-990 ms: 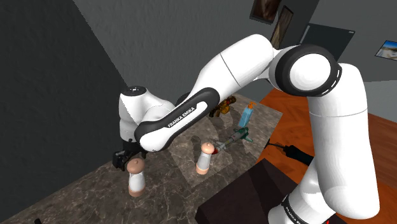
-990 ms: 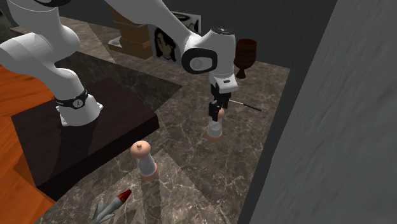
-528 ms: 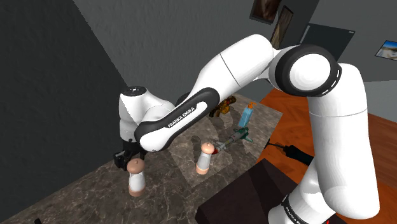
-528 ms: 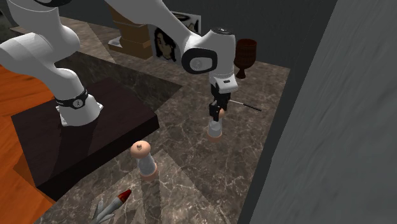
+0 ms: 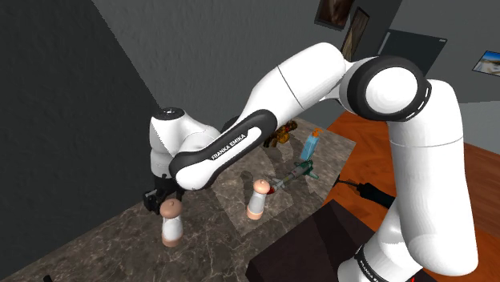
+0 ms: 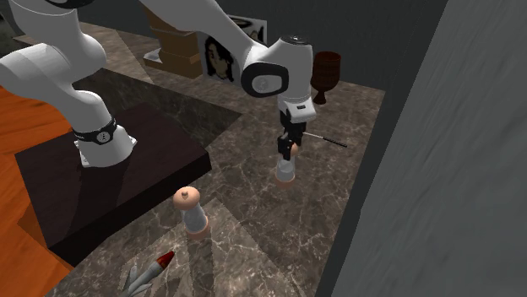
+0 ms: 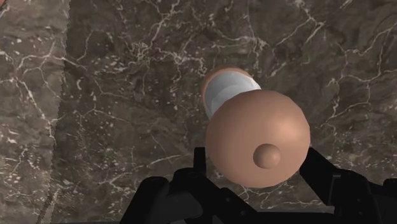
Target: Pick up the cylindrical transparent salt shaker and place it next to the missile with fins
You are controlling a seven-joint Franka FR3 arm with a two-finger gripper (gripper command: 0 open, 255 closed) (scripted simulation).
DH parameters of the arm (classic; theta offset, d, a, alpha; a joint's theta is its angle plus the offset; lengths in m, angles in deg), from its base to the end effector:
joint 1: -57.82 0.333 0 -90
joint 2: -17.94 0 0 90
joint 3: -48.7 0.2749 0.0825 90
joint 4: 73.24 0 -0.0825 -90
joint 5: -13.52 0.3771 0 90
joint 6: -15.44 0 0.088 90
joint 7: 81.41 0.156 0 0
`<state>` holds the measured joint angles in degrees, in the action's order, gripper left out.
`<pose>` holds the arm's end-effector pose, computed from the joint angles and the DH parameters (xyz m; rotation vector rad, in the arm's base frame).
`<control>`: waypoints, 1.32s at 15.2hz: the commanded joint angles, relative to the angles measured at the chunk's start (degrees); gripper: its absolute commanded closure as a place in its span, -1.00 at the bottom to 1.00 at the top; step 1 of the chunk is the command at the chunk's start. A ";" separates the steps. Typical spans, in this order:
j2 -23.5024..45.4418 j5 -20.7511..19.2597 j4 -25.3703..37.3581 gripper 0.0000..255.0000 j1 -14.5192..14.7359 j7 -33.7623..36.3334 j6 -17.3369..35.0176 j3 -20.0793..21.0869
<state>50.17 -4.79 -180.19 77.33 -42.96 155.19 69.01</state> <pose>0.4834 0.3914 0.1549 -3.1069 -0.3240 -0.0989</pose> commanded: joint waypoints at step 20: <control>-9.70 5.46 2.47 1.00 -2.41 -3.71 -11.58 3.44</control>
<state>40.94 0.39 -177.98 75.03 -46.46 144.30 72.31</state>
